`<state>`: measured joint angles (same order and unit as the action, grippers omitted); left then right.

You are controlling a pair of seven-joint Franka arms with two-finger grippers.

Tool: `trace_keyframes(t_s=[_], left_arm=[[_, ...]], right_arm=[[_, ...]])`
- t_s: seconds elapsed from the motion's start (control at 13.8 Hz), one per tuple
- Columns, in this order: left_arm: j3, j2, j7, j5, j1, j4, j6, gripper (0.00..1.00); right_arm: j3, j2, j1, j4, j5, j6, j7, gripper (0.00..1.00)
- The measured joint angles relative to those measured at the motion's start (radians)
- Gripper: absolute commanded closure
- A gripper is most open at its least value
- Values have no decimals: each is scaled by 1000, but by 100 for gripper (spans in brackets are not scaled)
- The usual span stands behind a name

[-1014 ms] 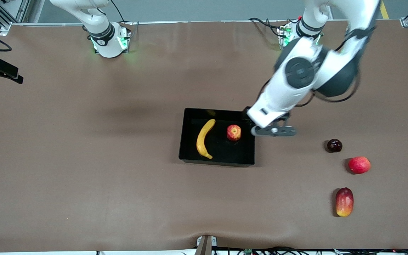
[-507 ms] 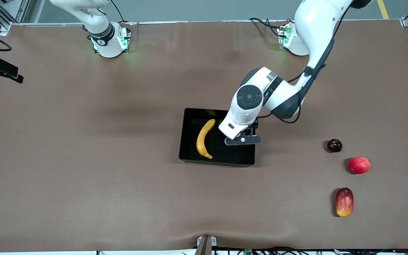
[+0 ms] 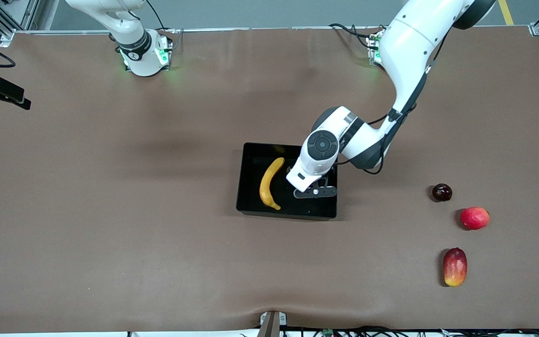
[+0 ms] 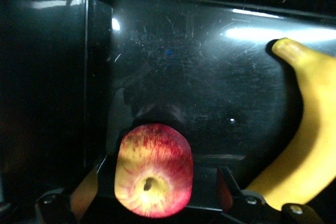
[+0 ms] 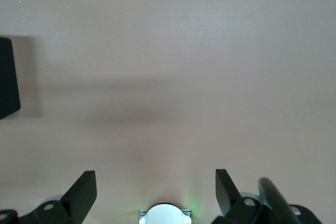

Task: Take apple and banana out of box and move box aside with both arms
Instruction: 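Lower the left gripper and grasp the red apple in the tray, then carry the apple out of the tray and set it beside the plum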

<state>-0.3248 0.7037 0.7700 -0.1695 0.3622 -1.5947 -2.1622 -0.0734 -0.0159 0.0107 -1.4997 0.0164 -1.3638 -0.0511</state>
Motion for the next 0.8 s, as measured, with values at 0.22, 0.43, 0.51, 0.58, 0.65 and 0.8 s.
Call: trace_keyframes(t_s=[0.22,0.43,0.51,0.58,0.65,0.8], left_arm=[[0,25,0,-5,13,-2,-4,58],[-1,25,0,-30,17,-2,-1,100],[-2,25,-1,-59,19,1,-1,100],[-2,23,0,-92,22,9,-2,100],[-3,15,0,-112,24,22,-2,100],[0,-25,0,-127,20,48,7,100]], right_arm=[[0,0,0,0,0,2,0,0],[0,0,0,0,0,2,0,0],[0,0,0,0,0,2,0,0],[0,0,0,0,0,2,0,0],[0,0,0,0,0,2,0,0],[-1,0,0,0,0,3,0,0]])
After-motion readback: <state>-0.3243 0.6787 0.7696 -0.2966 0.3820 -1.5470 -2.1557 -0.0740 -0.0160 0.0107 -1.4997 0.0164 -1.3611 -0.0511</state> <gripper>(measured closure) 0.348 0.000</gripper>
